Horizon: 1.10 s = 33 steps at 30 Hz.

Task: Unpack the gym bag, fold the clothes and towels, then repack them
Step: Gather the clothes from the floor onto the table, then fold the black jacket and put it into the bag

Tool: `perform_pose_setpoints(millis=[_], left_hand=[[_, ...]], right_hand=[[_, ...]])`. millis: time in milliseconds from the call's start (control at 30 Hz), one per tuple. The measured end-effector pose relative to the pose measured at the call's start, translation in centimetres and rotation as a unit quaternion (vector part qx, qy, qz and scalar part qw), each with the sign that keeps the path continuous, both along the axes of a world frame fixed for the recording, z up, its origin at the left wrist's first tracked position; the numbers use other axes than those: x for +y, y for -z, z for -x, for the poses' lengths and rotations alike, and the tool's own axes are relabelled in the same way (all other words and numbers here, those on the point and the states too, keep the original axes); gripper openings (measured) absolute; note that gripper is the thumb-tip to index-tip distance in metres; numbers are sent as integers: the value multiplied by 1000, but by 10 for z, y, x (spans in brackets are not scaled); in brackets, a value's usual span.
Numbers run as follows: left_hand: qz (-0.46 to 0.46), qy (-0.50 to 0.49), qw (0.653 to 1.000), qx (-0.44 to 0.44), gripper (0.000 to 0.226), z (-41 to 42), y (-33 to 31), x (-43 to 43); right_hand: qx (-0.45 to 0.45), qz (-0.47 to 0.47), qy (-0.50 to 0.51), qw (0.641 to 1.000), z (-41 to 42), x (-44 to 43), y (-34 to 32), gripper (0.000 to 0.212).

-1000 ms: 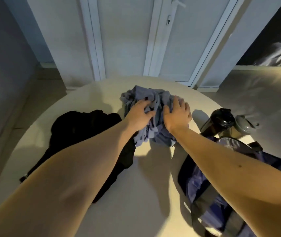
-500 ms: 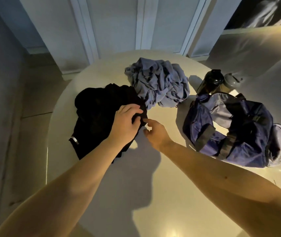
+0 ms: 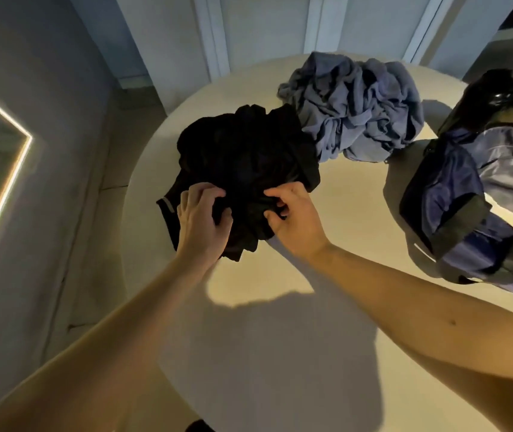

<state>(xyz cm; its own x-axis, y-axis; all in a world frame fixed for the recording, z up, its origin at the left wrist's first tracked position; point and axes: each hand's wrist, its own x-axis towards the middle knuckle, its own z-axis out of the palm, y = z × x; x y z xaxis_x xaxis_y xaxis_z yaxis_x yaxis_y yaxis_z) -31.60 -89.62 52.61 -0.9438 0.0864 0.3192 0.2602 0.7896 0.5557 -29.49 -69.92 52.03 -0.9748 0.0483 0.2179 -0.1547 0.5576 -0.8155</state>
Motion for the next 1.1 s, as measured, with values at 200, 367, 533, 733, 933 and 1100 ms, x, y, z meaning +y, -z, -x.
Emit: perform_pose_setpoints(millis=[200, 367, 533, 733, 933, 1100], left_hand=[[4, 26, 998, 62, 40, 3, 32, 2], [6, 24, 993, 115, 44, 7, 48, 2], [4, 47, 992, 113, 46, -4, 50, -4], [125, -13, 981, 145, 34, -32, 33, -31], [25, -53, 993, -100, 60, -30, 27, -71], [22, 10, 993, -119, 19, -24, 34, -78]], right_hand=[[95, -21, -22, 995, 7, 5, 37, 36], [136, -51, -39, 989, 9, 5, 56, 36], [123, -147, -59, 980, -8, 6, 56, 27], [131, -184, -6, 974, -43, 10, 20, 32], [52, -175, -18, 983, -58, -31, -2, 32], [-38, -321, -46, 945, -41, -69, 18, 77]])
